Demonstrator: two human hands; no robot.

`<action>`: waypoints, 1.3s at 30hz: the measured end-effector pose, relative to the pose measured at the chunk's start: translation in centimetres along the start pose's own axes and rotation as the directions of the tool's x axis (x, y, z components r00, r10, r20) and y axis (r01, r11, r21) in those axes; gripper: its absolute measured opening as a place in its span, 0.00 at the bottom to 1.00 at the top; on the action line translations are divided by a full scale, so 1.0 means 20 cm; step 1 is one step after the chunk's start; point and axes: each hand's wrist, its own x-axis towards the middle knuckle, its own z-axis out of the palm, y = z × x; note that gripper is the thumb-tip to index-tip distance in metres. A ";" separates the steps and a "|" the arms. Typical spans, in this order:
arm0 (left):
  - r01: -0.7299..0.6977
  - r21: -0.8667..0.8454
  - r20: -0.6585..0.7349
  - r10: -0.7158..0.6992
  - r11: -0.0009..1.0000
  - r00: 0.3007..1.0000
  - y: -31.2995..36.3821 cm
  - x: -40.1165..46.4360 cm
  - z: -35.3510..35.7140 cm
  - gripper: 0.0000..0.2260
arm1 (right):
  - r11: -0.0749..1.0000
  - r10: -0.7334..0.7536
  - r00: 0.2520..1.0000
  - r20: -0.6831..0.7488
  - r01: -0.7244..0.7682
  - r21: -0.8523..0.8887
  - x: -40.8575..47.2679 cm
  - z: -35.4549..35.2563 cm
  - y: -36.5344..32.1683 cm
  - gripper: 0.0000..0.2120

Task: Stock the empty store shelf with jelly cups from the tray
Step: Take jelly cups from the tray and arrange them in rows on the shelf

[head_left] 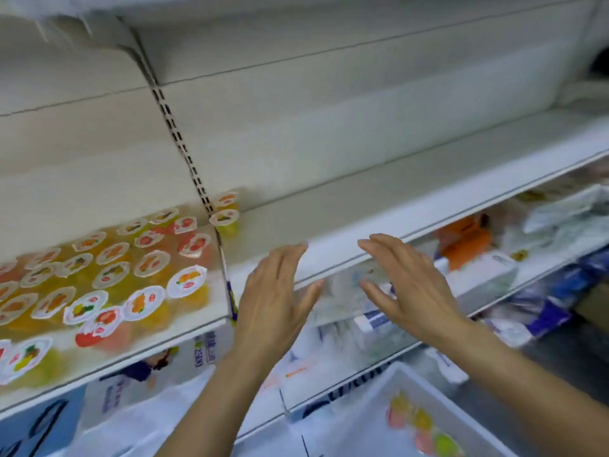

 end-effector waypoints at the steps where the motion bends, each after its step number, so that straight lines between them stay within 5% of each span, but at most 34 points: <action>1: -0.022 0.004 0.042 0.022 1.000 0.999 0.06 -0.02 0.06 0.24 | 1.000 0.027 0.999 0.027 -0.027 -0.007 -0.09 -0.03 0.04 0.25; 9: -0.063 -0.070 0.319 0.082 0.996 0.944 0.40 -0.24 0.59 0.24 | 0.953 0.303 0.920 0.247 -0.300 -0.051 -0.83 -0.11 0.39 0.25; 18: 0.131 -0.141 0.636 -0.011 0.981 0.772 0.57 -0.69 1.20 0.25 | 0.785 0.576 0.586 0.571 -0.590 -0.187 -1.54 0.06 0.64 0.27; 26: 0.366 -0.076 0.817 -0.153 0.927 0.556 0.58 -1.08 1.74 0.24 | 0.758 0.600 0.293 0.744 -0.506 -0.412 -2.02 0.44 0.86 0.23; 28: 0.410 -0.027 0.854 -0.192 0.912 0.484 0.58 -1.17 1.89 0.24 | 0.796 0.580 0.313 0.752 -0.414 -0.442 -2.10 0.55 0.89 0.23; 31: 0.449 0.041 0.887 -0.239 0.893 0.394 0.54 -1.29 2.12 0.25 | 0.840 0.536 0.479 0.695 -0.221 -0.495 -2.14 0.69 0.94 0.26; 37: 0.580 0.146 0.895 -0.357 0.801 0.267 0.50 -1.42 2.46 0.27 | 0.749 0.638 0.341 0.690 -0.068 -0.659 -2.27 0.94 0.96 0.15; 39: 0.638 0.171 0.881 -0.407 0.751 0.243 0.50 -1.43 2.50 0.27 | 0.744 0.646 0.377 0.664 -0.115 -0.658 -2.25 0.97 0.98 0.15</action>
